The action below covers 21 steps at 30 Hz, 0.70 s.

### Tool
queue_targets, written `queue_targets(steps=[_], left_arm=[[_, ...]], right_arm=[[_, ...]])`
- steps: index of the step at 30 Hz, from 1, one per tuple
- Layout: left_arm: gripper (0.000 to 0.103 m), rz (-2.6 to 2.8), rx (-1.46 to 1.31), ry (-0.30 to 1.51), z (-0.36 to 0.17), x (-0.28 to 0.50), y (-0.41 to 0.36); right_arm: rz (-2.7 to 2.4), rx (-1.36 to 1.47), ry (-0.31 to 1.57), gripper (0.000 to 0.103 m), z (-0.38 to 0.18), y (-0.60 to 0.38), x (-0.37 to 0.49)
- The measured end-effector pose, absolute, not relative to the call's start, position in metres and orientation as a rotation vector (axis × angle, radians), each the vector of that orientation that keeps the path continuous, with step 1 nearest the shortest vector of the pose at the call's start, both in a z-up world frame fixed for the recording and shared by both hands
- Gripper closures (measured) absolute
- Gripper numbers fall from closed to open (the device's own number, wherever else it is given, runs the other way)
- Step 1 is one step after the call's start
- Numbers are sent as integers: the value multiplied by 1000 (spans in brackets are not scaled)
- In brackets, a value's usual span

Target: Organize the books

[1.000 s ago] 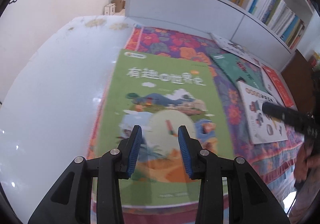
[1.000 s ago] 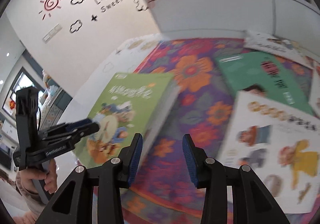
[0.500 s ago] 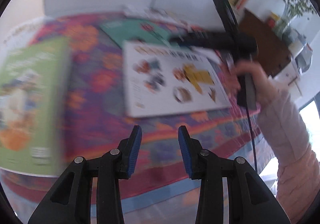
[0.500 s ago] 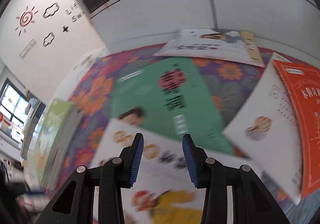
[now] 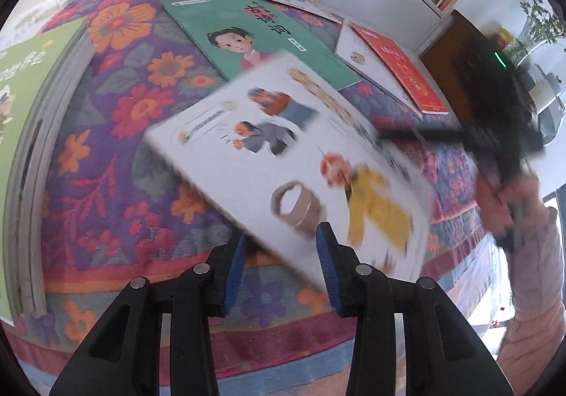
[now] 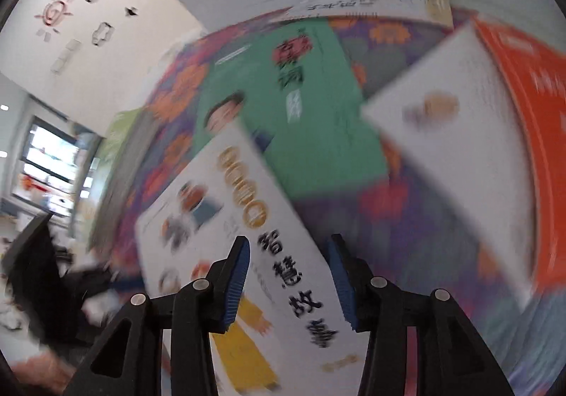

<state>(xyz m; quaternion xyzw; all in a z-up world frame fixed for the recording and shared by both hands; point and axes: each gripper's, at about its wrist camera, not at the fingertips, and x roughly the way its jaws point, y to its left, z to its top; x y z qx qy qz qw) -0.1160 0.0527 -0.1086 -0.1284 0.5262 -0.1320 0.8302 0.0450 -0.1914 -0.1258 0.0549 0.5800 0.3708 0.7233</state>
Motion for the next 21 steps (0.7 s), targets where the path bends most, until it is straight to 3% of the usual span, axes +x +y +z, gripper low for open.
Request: queue_targets(steps=[7, 16, 17, 18, 21], left_arm=[[66, -310, -156, 1110, -103, -137, 48], [67, -422, -225, 1097, -106, -148, 61], [67, -427, -243, 1093, -107, -147, 62], [68, -428, -250, 1087, -108, -148, 63], [68, -392, -196, 1072, -106, -151, 56]], right_arm=[[1078, 290, 1356, 57, -146, -234, -39], [1071, 383, 1354, 61, -158, -224, -17], [1056, 382, 1362, 68, -157, -219, -11], [1030, 376, 1370, 84, -158, -218, -5], [1027, 476, 1403, 93, -168, -223, 9]])
